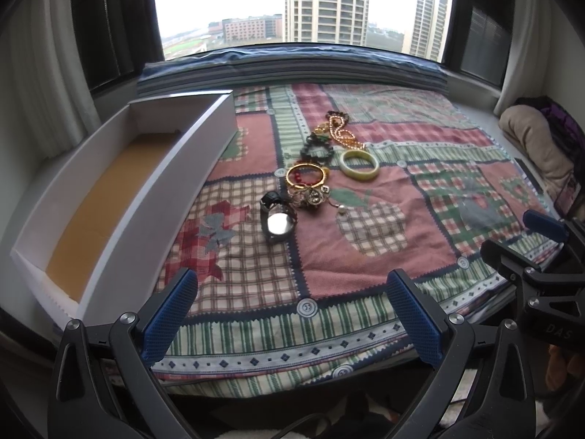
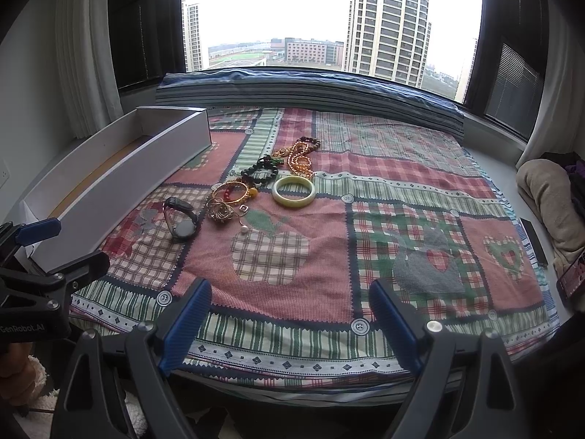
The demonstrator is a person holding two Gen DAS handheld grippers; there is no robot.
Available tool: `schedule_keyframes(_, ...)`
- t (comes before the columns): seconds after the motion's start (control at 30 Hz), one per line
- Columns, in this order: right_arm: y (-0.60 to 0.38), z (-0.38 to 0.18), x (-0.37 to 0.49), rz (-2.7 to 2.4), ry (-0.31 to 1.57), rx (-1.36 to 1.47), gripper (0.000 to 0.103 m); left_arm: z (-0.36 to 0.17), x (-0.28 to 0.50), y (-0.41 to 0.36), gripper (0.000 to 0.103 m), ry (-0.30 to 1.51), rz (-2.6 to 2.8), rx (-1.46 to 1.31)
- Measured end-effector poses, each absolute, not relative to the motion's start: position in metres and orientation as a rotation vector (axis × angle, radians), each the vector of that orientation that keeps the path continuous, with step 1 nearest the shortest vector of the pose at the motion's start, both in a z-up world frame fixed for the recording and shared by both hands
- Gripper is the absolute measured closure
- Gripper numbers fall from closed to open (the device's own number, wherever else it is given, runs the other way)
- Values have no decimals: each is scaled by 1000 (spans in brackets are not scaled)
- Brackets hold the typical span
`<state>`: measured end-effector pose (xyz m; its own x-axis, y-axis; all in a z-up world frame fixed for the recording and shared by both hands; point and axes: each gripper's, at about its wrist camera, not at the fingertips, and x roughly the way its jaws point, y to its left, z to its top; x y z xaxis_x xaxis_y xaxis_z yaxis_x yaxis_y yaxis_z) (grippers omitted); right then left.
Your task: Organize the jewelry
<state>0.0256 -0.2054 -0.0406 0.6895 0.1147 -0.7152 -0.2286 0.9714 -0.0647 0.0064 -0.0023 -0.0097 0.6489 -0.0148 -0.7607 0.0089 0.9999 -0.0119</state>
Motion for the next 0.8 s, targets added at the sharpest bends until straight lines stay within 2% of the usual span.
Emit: schedule_keyframes(0.8, -207, -40, 26, 202, 798, -129, 13, -11, 6, -1, 0, 866, -11, -5)
